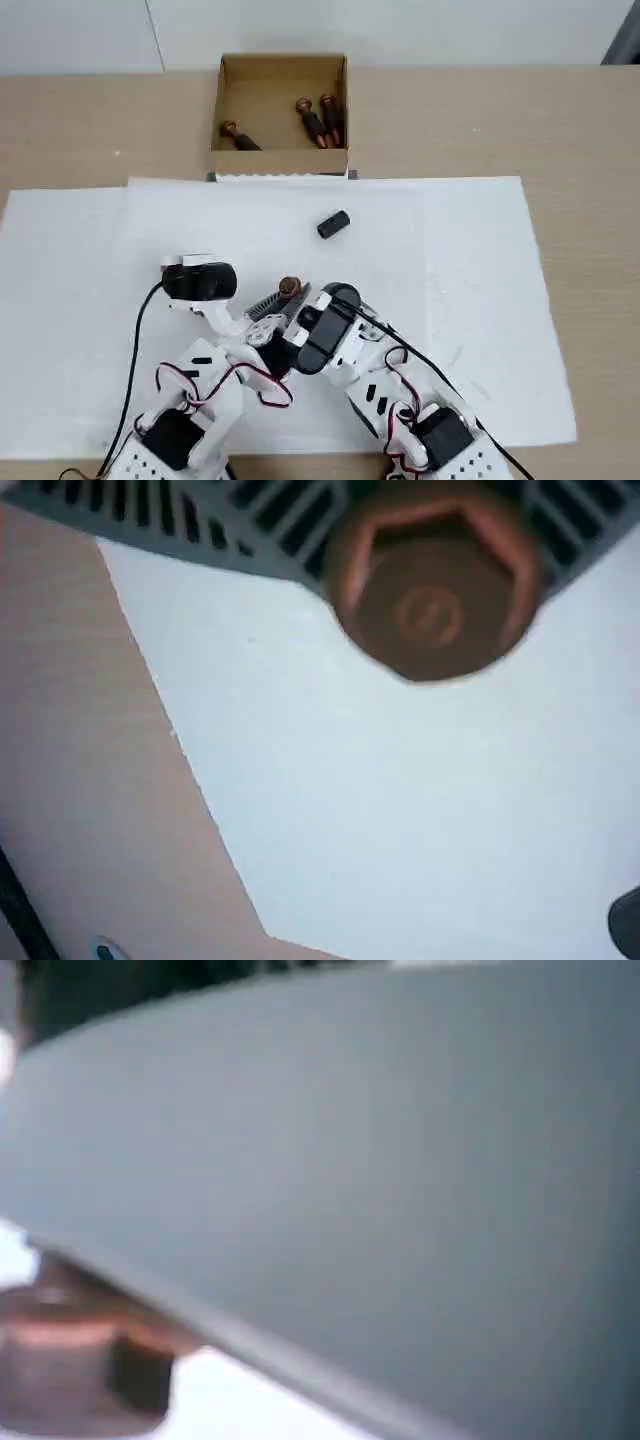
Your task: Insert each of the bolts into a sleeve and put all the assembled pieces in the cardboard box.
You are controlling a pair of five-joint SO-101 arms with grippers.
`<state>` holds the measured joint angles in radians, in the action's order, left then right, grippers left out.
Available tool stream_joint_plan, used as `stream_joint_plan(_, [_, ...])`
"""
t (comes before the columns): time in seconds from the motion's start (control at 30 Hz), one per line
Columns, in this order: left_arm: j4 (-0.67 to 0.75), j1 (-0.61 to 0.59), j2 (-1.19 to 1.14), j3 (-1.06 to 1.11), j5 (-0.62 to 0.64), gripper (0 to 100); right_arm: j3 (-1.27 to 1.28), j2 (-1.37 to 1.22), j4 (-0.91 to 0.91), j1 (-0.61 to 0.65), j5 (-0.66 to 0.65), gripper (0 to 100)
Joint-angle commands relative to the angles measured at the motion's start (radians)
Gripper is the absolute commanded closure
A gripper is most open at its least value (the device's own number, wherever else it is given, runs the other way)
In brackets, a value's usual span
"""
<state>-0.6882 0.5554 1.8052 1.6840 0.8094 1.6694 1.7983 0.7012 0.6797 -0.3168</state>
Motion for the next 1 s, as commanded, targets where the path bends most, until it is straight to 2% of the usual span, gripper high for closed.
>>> stream_joint_plan(0.0, [-0.037, 0.015, 0.009, -0.002, -0.028, 99, 0.011, 0.015, -0.033, -0.010, -0.008, 99.6])
stream_joint_plan(0.27, [-0.037, 0.009, 0.008, -0.002, -0.103, 97, 0.011, 0.015, -0.033, -0.010, -0.008, 99.6])
stream_joint_plan(0.5, [-0.032, 0.005, 0.009, -0.002, -0.120, 73, 0.011, 0.015, -0.033, -0.010, -0.009, 99.6])
stream_joint_plan(0.8, [-0.035, -0.153, 0.011, -0.082, -0.166, 72, 0.012, 0.015, -0.031, -0.010, -0.009, 99.6])
stream_joint_plan(0.97, [-0.035, -0.180, 0.009, -0.154, -0.213, 73, 0.012, 0.015, -0.031, -0.010, -0.009, 99.6])
